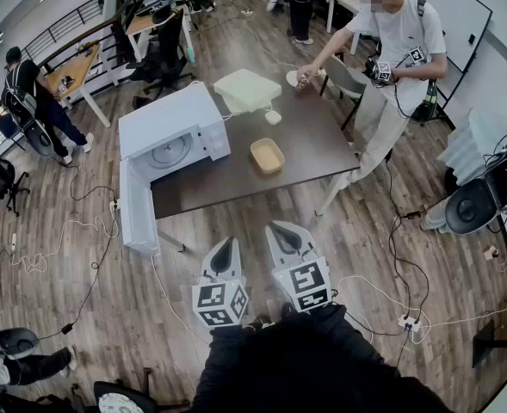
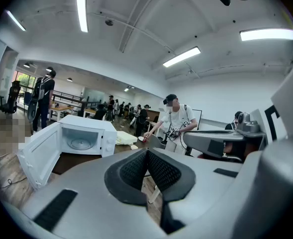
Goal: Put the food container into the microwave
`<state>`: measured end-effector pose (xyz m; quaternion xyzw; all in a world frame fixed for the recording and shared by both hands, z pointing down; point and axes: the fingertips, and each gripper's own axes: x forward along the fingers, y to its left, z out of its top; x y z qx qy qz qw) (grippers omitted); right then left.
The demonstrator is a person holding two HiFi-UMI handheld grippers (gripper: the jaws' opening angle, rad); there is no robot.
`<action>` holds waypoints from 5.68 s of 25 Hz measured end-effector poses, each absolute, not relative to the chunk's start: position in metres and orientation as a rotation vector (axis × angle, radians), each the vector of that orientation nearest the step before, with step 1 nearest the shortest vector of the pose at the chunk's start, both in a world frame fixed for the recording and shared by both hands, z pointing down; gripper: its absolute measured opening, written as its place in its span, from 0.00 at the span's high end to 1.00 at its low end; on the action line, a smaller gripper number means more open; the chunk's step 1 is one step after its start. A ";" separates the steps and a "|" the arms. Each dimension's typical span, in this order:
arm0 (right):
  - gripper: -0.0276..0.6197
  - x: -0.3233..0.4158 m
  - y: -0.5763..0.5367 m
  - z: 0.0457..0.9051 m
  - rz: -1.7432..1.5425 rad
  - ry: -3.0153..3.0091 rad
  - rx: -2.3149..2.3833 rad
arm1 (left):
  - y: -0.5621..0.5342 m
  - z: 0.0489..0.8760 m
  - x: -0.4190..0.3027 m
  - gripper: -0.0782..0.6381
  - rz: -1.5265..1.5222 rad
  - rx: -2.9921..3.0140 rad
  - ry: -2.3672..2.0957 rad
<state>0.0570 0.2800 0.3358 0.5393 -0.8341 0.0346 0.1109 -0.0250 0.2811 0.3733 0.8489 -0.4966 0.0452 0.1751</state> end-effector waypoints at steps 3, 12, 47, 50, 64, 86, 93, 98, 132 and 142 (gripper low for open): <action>0.92 0.053 0.277 0.336 0.095 -2.449 1.586 | 0.277 0.374 -0.028 0.84 0.128 2.414 -1.404; 0.92 0.038 0.271 0.337 0.101 -2.427 1.626 | 0.272 0.376 -0.045 0.84 0.134 2.428 -1.381; 0.92 0.036 0.125 0.430 0.286 -2.353 1.605 | 0.135 0.458 -0.066 0.84 0.236 2.332 -1.382; 0.92 0.046 0.084 0.430 0.287 -2.354 1.586 | 0.093 0.461 -0.056 0.84 0.244 2.318 -1.391; 0.92 0.095 -0.067 0.459 0.354 -2.327 1.533 | -0.061 0.488 -0.003 0.84 0.304 2.282 -1.370; 0.92 0.139 -0.104 0.576 0.561 -2.167 1.410 | -0.105 0.588 0.032 0.84 0.538 2.181 -1.246; 0.92 0.139 -0.115 0.650 0.652 -2.089 1.319 | -0.117 0.636 0.035 0.84 0.600 2.131 -1.203; 0.83 0.136 -0.129 0.691 0.650 -2.033 1.255 | -0.123 0.668 0.031 0.84 0.623 2.081 -1.191; 0.90 0.116 -0.136 0.693 0.320 -1.941 1.121 | -0.125 0.690 -0.026 0.84 0.562 1.948 -1.308; 0.90 0.048 -0.090 0.668 0.223 -2.041 0.925 | -0.092 0.680 -0.084 0.84 0.497 1.841 -1.436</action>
